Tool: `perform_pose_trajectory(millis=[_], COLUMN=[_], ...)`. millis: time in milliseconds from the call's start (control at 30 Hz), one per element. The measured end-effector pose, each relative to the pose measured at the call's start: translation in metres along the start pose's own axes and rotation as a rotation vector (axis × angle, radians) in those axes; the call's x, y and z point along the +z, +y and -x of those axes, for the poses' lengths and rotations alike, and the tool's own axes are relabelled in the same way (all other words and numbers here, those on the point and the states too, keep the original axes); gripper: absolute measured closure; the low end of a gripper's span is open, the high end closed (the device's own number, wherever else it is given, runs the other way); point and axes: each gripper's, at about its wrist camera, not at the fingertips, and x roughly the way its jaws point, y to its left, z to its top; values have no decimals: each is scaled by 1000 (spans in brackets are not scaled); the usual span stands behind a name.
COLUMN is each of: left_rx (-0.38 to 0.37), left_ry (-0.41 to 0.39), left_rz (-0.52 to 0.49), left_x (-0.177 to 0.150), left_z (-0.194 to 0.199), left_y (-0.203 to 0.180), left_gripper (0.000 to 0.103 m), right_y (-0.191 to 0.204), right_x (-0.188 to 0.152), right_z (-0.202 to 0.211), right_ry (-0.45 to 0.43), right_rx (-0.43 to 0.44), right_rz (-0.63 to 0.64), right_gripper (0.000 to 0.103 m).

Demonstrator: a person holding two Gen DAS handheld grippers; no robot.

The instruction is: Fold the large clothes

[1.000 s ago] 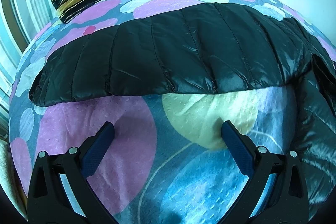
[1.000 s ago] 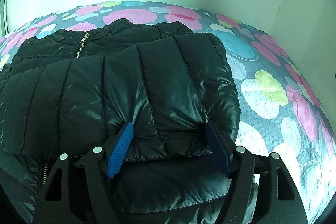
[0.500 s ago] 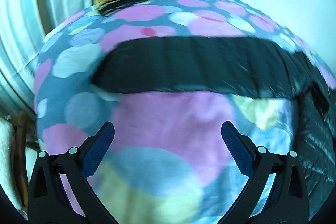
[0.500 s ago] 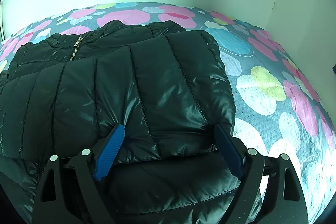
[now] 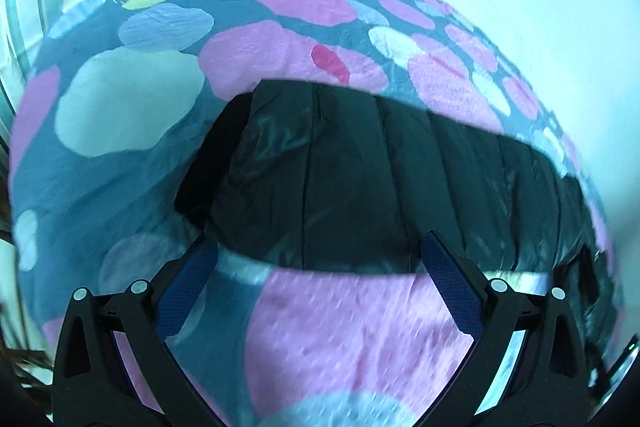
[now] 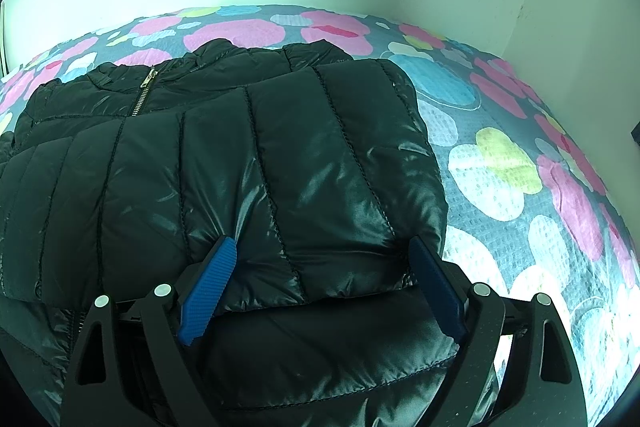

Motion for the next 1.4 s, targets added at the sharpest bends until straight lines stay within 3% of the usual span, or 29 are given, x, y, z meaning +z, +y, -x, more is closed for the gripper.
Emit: perform_pose_trajectory(millis=[100, 200, 267, 300, 400, 467, 533, 667, 867, 1133, 1267, 1400], left_rx=[-40, -44, -40, -38, -27, -42, -53, -31, -118, -291, -362, -400], left_ry=[-5, -24, -34, -40, -55, -60, -59, -99, -153, -179, -172, -147], left_rz=[63, 120, 139, 145, 155, 161, 161, 80, -52, -358, -522, -634], left_x=[9, 16, 18, 19, 21, 24, 26, 32, 41, 27, -3, -41], left_z=[-4, -6, -7, -8, -8, -8, -5, 8, 38, 68, 74, 72], left_y=[6, 12, 14, 16, 19, 23, 22, 2, -55, -210, -295, -356], left_gripper=[3, 18, 37, 41, 65, 89, 95, 98, 98, 99, 99, 99], right_y=[0, 0, 0, 0, -1, 0, 0, 0, 0, 0, 0, 0], right_x=[0, 0, 0, 0, 0, -1, 0, -1, -1, -1, -1, -1], right_z=[0, 0, 0, 0, 0, 0, 1, 1, 1, 1, 1, 2], right_ry=[0, -1, -1, -1, -1, -2, -2, -3, -4, -6, -7, -6], right_rx=[1, 2, 2, 2, 1, 0, -1, 0, 2, 3, 4, 4], right_rz=[0, 1, 1, 2, 2, 3, 3, 3, 5, 7, 6, 6], right_gripper=[16, 16, 16, 16, 16, 16, 16, 16, 16, 16, 16, 16])
